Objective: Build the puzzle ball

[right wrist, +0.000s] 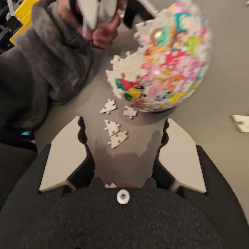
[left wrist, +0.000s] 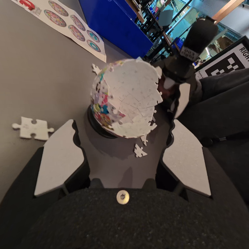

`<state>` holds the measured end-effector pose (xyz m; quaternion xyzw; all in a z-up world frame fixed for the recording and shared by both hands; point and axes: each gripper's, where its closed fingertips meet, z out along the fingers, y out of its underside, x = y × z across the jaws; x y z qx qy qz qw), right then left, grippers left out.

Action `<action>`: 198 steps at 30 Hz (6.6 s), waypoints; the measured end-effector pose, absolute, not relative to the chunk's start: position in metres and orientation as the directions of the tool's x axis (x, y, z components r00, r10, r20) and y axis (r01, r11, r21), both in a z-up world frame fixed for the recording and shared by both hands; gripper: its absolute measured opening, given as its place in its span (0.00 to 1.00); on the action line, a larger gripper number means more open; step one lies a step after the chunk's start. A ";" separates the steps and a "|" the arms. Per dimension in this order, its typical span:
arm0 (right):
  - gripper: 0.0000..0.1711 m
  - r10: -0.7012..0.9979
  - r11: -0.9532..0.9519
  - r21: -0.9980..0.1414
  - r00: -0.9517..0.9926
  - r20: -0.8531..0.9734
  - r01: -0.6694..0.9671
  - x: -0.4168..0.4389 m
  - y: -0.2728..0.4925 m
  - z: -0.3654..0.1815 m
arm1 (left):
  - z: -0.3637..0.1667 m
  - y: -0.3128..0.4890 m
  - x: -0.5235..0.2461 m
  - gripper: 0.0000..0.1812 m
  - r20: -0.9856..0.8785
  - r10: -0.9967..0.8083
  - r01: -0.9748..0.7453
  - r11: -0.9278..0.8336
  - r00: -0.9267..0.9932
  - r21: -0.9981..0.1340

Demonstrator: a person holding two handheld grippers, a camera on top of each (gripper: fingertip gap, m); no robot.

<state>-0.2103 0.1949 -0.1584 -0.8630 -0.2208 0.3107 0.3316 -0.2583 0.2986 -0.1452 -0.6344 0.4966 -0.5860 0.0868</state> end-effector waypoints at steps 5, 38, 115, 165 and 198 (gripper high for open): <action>0.64 0.549 -0.704 -0.695 0.734 -0.401 0.147 -0.237 0.198 -0.164 | -0.133 0.315 -0.234 0.69 0.674 -0.701 -0.558 -0.471 -0.233 -0.683; 0.72 0.700 -0.662 -0.705 0.545 -0.461 0.255 -0.177 0.247 -0.145 | -0.123 0.311 -0.258 0.73 0.767 -0.622 -0.417 -0.661 -0.160 -0.623; 0.67 0.816 -0.420 -0.798 0.565 -0.123 0.432 -0.161 0.249 -0.118 | -0.107 0.321 -0.261 0.74 0.764 -0.644 -0.151 -0.751 -0.041 -0.642; 0.60 0.876 -0.272 -0.677 0.466 0.120 0.684 -0.248 0.173 -0.140 | -0.105 0.187 -0.351 0.64 0.651 -0.751 -0.010 -0.656 0.109 -0.755; 0.36 0.491 -0.258 -0.925 0.863 0.122 0.278 -0.092 0.112 -0.142 | -0.221 0.186 -0.295 0.29 0.060 -0.845 -0.659 -0.457 0.531 -0.597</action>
